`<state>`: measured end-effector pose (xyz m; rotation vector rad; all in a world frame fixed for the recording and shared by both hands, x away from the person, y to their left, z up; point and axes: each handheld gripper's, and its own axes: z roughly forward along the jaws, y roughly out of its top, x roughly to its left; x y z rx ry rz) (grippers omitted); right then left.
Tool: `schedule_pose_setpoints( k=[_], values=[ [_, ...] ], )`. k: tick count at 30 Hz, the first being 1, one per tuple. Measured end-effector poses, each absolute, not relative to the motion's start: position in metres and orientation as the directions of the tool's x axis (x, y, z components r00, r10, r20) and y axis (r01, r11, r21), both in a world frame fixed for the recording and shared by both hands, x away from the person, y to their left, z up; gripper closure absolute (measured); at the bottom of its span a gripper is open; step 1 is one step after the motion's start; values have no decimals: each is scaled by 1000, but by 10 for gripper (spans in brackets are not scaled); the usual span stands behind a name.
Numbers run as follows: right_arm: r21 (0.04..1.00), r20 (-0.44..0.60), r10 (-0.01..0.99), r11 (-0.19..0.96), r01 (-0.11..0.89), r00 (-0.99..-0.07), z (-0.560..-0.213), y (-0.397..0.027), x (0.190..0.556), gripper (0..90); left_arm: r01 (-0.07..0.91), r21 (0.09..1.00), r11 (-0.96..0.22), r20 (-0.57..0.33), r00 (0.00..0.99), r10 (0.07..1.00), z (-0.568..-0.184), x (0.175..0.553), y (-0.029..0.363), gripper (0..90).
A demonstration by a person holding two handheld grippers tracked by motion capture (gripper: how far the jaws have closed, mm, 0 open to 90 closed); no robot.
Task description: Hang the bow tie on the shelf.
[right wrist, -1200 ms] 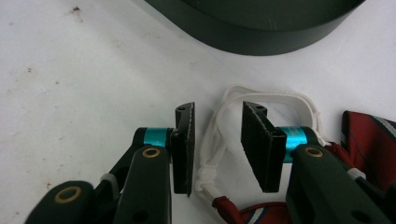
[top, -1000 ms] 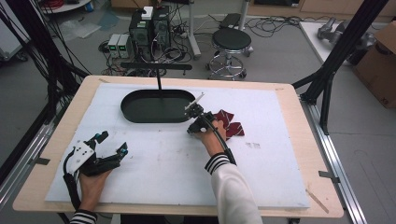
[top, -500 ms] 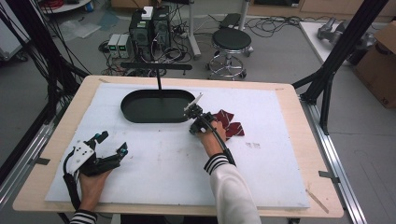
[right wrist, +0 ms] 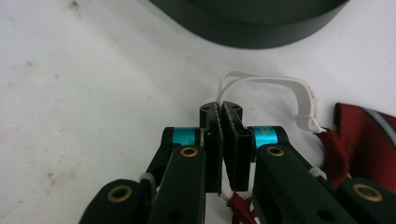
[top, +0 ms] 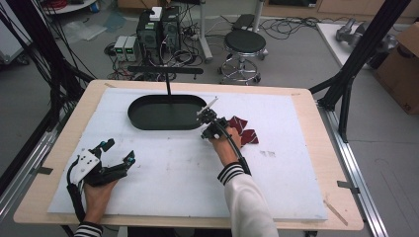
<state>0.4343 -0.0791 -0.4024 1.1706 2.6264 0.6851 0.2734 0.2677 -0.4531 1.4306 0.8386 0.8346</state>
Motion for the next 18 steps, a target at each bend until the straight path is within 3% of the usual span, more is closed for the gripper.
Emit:
schedule_pose_setpoints(
  k=[12, 18],
  values=[
    [676, 136, 729, 427, 601, -671, -366, -102, 421, 874, 13, 1000, -21, 12, 477, 879, -453, 273, 267, 154],
    [750, 139, 731, 362, 553, -668, -353, -111, 416, 874, 13, 1000, -23, 13, 476, 879, -453, 273, 267, 154]
  ],
)
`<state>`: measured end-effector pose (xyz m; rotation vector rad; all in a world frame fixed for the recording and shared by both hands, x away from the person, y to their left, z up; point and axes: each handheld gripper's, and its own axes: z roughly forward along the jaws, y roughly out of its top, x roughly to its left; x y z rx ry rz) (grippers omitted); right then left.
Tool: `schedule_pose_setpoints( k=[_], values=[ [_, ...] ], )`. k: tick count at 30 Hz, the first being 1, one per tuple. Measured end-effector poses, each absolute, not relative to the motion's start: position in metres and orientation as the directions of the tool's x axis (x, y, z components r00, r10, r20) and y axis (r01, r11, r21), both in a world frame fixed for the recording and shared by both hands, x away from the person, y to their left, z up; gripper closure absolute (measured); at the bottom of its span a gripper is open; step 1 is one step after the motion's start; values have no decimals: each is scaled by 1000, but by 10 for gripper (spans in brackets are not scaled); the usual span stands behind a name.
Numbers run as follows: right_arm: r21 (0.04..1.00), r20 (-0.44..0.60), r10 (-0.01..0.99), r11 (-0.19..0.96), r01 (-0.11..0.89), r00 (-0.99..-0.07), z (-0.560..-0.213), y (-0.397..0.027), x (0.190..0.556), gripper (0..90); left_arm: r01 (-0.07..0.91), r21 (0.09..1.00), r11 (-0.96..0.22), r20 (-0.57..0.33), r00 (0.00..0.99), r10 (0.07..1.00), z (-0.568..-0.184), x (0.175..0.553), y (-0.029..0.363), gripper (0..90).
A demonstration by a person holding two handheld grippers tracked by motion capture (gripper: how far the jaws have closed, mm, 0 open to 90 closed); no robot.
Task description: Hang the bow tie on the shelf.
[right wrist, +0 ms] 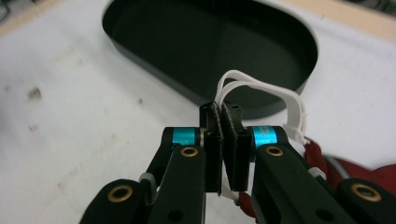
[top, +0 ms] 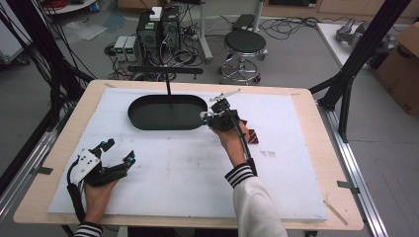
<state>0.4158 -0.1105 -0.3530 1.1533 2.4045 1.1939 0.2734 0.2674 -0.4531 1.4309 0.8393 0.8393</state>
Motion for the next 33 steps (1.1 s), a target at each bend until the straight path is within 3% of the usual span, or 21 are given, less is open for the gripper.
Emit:
schedule_pose_setpoints(
  k=[12, 33],
  values=[
    [862, 170, 718, 223, 455, -675, -321, -127, 407, 876, 13, 1000, -21, 12, 477, 879, -453, 273, 267, 154],
    [932, 97, 749, 162, 323, -656, -275, -116, 408, 876, 13, 1000, -20, 11, 478, 878, -453, 273, 267, 154]
  ],
)
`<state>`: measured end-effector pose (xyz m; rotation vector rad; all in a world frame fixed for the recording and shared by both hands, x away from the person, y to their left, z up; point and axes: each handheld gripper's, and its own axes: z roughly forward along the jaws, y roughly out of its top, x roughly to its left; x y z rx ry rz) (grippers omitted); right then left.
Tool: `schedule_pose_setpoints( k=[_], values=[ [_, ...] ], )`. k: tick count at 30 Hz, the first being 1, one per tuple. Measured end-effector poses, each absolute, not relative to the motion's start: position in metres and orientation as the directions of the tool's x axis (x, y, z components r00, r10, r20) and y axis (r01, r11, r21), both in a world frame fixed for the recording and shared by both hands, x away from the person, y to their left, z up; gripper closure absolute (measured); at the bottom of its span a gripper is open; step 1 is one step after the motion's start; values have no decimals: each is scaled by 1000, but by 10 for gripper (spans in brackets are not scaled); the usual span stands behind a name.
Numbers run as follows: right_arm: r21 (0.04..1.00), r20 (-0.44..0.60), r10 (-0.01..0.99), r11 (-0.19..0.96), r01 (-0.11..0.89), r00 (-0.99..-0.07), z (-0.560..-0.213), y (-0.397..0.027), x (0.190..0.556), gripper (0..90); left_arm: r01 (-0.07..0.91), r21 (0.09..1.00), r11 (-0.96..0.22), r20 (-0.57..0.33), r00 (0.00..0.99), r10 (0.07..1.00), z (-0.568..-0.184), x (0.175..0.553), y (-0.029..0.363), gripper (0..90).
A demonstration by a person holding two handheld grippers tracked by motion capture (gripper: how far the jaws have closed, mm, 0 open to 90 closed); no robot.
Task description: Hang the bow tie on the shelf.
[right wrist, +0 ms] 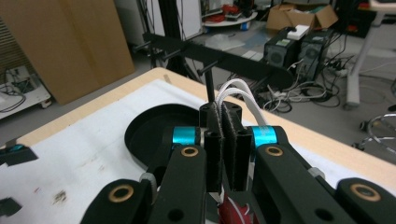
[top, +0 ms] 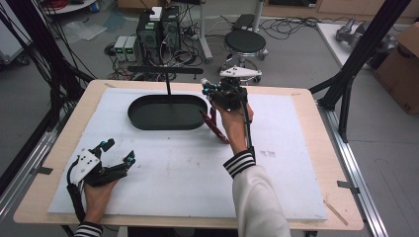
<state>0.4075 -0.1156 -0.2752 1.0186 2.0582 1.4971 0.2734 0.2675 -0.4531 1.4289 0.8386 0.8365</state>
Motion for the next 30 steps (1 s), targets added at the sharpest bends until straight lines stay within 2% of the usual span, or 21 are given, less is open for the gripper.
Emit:
schedule_pose_setpoints(
  k=[14, 24, 30],
  values=[
    [952, 83, 759, 132, 277, -646, -252, -107, 423, 876, 10, 1000, -7, 1, 478, 879, -453, 273, 268, 154],
    [959, 45, 756, 151, 242, -653, -243, -90, 444, 876, 8, 1000, -7, 3, 477, 879, -453, 273, 268, 154],
    [962, 68, 737, 130, 240, -673, -236, -82, 454, 876, 12, 1000, -3, -3, 478, 878, -453, 273, 269, 154]
  ],
)
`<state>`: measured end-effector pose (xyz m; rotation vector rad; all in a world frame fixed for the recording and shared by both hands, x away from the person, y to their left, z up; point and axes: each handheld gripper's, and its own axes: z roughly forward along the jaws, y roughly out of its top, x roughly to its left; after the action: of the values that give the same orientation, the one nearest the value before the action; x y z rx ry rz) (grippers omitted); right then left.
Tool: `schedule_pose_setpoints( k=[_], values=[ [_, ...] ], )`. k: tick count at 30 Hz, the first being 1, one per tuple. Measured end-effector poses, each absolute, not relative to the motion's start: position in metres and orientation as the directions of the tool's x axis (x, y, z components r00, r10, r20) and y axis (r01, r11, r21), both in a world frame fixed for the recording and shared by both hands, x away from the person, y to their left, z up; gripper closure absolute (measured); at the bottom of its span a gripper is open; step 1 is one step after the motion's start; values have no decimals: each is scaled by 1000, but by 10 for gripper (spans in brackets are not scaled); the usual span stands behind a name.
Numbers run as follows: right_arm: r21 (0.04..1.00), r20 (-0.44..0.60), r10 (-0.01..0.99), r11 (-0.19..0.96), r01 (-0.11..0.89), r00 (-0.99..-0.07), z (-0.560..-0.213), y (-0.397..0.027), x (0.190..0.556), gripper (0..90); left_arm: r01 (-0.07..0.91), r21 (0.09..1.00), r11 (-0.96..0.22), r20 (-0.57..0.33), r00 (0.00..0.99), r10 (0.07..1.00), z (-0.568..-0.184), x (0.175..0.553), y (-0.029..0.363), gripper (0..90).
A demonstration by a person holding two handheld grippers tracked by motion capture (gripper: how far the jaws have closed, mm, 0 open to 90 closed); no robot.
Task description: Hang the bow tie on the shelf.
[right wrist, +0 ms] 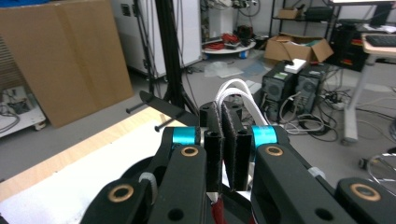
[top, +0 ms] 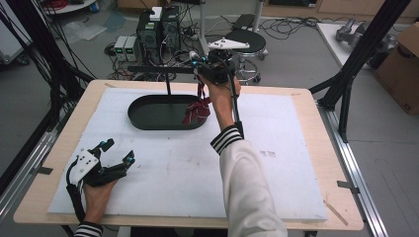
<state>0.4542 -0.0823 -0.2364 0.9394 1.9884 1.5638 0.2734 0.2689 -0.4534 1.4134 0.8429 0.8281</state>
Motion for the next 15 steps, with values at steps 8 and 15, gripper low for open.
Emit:
schedule_pose_setpoints(
  k=[8, 15],
  values=[
    [966, 44, 778, 128, 226, -627, -242, -71, 463, 876, 10, 1000, 2, -6, 478, 878, -454, 273, 269, 154],
    [973, 29, 786, 121, 199, -617, -244, -65, 471, 875, 12, 1000, 6, -11, 478, 878, -454, 273, 269, 154]
  ],
)
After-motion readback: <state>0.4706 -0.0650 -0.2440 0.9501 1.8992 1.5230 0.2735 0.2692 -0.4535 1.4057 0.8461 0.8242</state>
